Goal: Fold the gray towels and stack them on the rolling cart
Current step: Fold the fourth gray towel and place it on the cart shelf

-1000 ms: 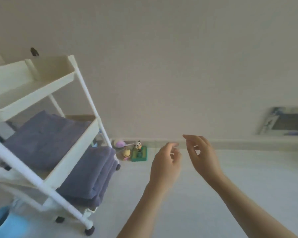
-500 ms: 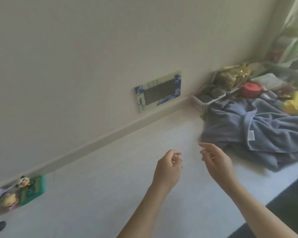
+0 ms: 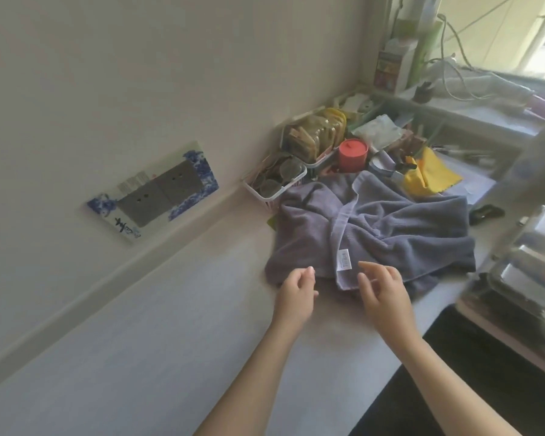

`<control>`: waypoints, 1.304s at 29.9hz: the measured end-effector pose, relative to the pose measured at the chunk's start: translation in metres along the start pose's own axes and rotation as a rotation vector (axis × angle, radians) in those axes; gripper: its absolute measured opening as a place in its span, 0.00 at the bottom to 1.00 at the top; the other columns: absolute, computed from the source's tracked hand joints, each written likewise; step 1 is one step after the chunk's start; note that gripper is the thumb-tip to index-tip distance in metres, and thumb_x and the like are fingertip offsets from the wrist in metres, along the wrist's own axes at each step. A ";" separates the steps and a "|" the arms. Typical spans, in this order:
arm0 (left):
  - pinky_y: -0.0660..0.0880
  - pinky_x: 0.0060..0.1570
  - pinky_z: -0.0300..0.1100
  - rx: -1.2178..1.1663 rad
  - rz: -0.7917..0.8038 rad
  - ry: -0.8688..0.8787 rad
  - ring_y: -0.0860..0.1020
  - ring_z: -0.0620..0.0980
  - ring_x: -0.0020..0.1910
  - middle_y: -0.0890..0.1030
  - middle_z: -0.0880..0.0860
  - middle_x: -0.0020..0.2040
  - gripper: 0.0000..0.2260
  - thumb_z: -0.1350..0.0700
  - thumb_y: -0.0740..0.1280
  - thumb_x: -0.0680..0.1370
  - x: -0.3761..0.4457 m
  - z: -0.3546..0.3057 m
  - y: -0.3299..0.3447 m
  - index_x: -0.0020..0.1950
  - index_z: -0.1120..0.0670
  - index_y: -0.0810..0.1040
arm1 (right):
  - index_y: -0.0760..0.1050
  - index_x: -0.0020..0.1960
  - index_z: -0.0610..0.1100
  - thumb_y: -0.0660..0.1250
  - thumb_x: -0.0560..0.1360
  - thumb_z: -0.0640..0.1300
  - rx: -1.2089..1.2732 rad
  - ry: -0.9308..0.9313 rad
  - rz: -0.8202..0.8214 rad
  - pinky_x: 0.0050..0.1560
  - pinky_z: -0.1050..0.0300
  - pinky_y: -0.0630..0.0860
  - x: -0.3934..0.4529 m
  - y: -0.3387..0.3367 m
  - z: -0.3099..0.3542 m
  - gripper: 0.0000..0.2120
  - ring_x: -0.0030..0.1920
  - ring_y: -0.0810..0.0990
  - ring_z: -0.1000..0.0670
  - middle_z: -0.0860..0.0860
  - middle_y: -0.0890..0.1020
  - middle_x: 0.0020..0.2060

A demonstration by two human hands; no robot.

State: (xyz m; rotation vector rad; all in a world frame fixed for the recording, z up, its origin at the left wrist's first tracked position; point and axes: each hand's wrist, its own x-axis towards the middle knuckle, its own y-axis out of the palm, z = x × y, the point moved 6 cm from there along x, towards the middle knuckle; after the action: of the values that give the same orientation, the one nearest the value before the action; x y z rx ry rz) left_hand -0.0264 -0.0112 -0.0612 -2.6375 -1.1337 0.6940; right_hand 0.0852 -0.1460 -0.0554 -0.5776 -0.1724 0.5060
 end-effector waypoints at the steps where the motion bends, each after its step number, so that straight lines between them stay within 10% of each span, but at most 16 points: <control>1: 0.76 0.49 0.46 -0.019 0.008 -0.014 0.78 0.42 0.36 0.77 0.45 0.41 0.09 0.50 0.57 0.82 0.009 -0.001 0.013 0.46 0.49 0.73 | 0.76 0.59 0.46 0.63 0.77 0.44 -0.007 0.006 -0.017 0.45 0.57 0.72 0.006 -0.005 -0.007 0.11 0.40 0.77 0.54 0.52 0.72 0.52; 7: 0.75 0.53 0.43 -0.089 0.012 -0.096 0.79 0.47 0.46 0.80 0.46 0.44 0.08 0.48 0.67 0.77 0.043 0.003 0.059 0.48 0.52 0.74 | 0.75 0.61 0.46 0.62 0.78 0.45 -0.009 0.037 0.044 0.47 0.61 0.69 0.022 -0.009 -0.028 0.13 0.43 0.76 0.55 0.52 0.74 0.55; 19: 0.62 0.28 0.32 -0.282 -0.179 -0.098 0.62 0.43 0.29 0.67 0.47 0.29 0.14 0.53 0.68 0.77 0.035 0.015 0.034 0.35 0.55 0.69 | 0.78 0.58 0.43 0.65 0.77 0.42 -0.152 -0.182 -0.094 0.53 0.54 0.71 0.019 -0.007 -0.009 0.11 0.51 0.76 0.45 0.47 0.81 0.51; 24: 0.68 0.36 0.39 -0.391 -0.293 -0.100 0.69 0.46 0.33 0.74 0.51 0.33 0.12 0.53 0.67 0.77 0.003 0.038 -0.025 0.36 0.55 0.71 | 0.79 0.57 0.45 0.55 0.76 0.50 -0.190 -0.310 -0.110 0.53 0.56 0.63 0.002 0.021 0.034 0.18 0.51 0.72 0.46 0.49 0.81 0.49; 39: 0.67 0.38 0.42 -0.277 -0.838 -0.291 0.74 0.49 0.38 0.78 0.49 0.38 0.08 0.55 0.63 0.80 -0.187 0.230 -0.270 0.42 0.55 0.74 | 0.76 0.62 0.49 0.54 0.75 0.53 -0.361 -0.606 0.513 0.53 0.46 0.71 -0.181 0.231 0.124 0.21 0.54 0.69 0.44 0.46 0.77 0.54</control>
State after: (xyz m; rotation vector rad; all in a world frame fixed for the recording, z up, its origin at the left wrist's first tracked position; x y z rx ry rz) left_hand -0.4220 0.0374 -0.1046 -1.9402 -2.3322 0.7662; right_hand -0.2022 -0.0117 -0.0851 -0.8125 -0.7130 1.1588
